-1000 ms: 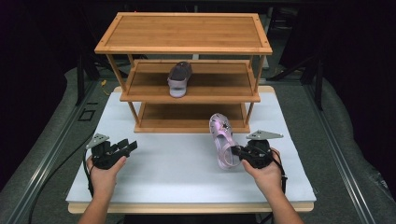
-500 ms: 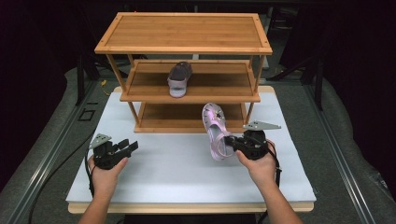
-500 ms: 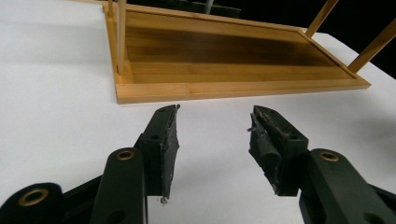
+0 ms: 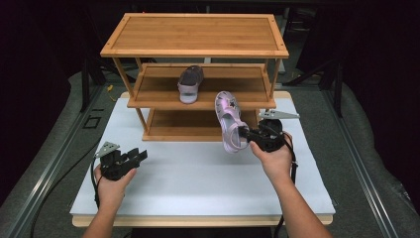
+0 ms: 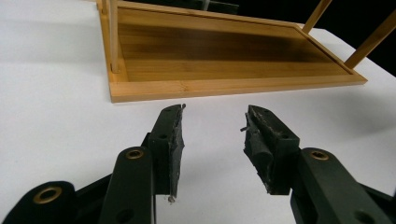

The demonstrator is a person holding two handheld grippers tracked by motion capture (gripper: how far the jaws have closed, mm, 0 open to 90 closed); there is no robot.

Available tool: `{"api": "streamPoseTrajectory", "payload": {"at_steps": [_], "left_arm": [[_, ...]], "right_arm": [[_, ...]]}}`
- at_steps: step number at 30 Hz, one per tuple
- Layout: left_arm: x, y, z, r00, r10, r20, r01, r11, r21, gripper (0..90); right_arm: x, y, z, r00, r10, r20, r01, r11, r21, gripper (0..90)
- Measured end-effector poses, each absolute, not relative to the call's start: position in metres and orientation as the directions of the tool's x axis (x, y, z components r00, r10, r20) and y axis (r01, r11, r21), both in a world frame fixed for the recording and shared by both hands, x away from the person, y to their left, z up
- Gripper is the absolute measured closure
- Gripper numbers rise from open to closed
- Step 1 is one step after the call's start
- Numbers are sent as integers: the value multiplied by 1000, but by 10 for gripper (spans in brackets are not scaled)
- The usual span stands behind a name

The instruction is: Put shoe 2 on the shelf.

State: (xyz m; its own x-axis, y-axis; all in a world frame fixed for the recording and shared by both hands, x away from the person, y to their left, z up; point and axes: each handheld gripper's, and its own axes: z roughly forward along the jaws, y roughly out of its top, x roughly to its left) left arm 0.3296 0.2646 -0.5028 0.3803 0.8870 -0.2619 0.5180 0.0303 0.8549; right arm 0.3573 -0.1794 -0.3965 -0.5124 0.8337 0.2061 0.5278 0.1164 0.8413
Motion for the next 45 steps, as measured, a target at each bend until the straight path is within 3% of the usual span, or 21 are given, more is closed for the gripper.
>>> {"api": "streamPoseTrajectory", "payload": {"at_steps": [16,45], "left_arm": [[329,265,-504,395,878,-269,512,33,859,501],[329,269,-504,391,874,-289,523,48,851,498]], "right_arm": [[414,-144,-353,-466,868,171,536,123,836,833],[468,-114,-338,-350,924,151,530,62,846,832]]}}
